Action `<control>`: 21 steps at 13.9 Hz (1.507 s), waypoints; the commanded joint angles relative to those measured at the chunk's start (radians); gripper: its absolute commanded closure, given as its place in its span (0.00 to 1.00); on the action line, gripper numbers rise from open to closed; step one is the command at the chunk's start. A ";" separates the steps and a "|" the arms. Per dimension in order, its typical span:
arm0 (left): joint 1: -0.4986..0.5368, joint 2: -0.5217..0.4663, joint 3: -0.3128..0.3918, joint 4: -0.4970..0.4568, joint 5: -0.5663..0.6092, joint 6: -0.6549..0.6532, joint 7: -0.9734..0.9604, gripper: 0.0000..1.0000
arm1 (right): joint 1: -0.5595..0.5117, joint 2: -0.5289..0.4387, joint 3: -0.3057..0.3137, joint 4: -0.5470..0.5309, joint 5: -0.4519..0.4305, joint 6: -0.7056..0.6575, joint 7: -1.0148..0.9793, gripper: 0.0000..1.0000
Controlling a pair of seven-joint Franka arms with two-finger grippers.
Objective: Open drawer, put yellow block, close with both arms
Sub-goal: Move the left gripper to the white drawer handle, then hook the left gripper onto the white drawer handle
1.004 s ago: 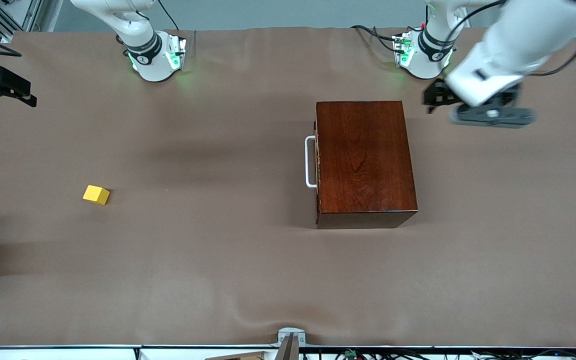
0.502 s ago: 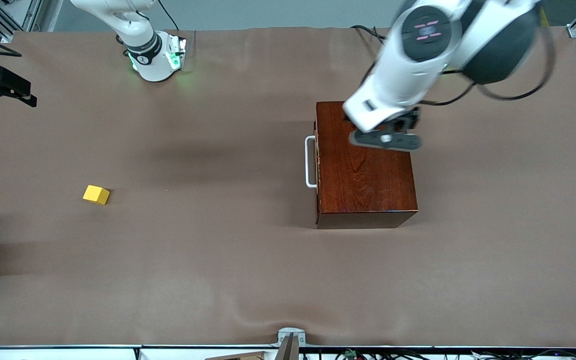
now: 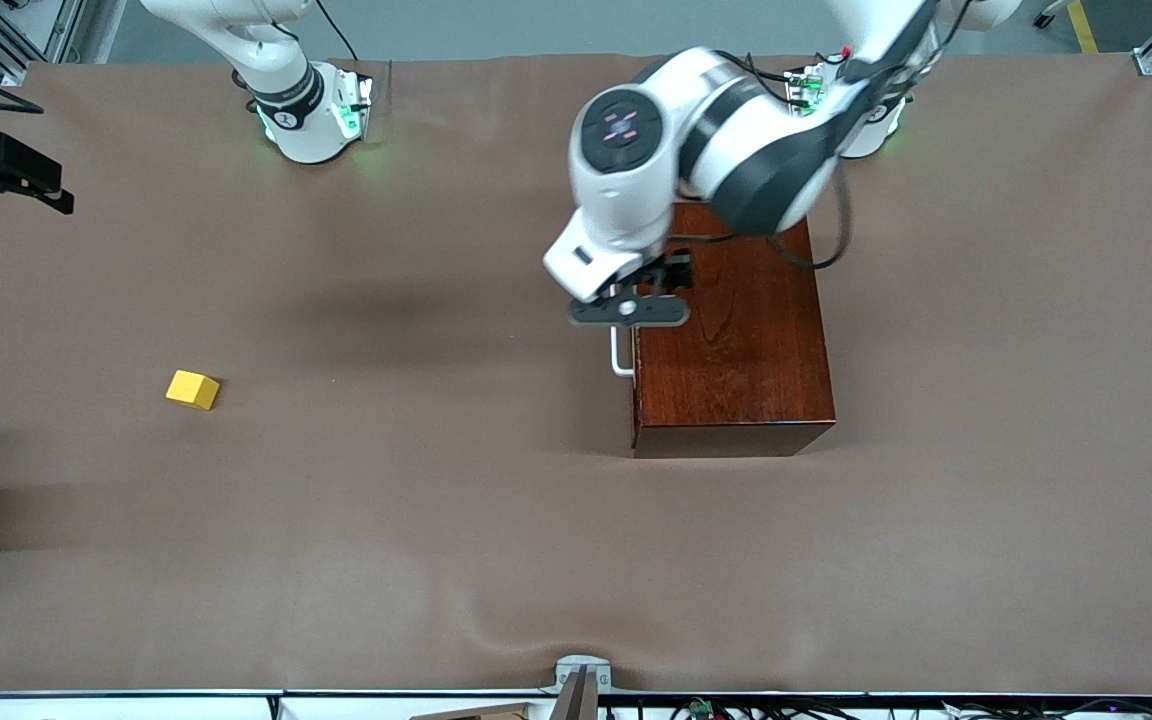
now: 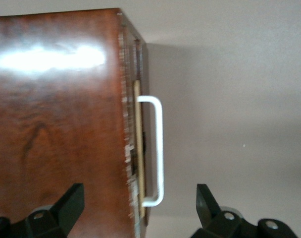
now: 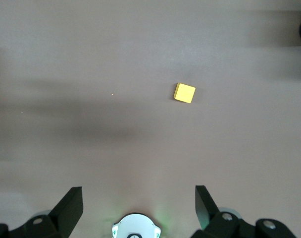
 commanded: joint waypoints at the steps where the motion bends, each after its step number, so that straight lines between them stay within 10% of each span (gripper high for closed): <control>1: -0.169 0.090 0.145 0.106 0.026 0.019 -0.075 0.00 | -0.019 -0.017 0.011 -0.014 0.012 0.002 -0.013 0.00; 21: -0.264 0.244 0.220 0.088 0.046 0.055 -0.023 0.00 | -0.017 -0.017 0.011 -0.015 0.012 0.003 -0.013 0.00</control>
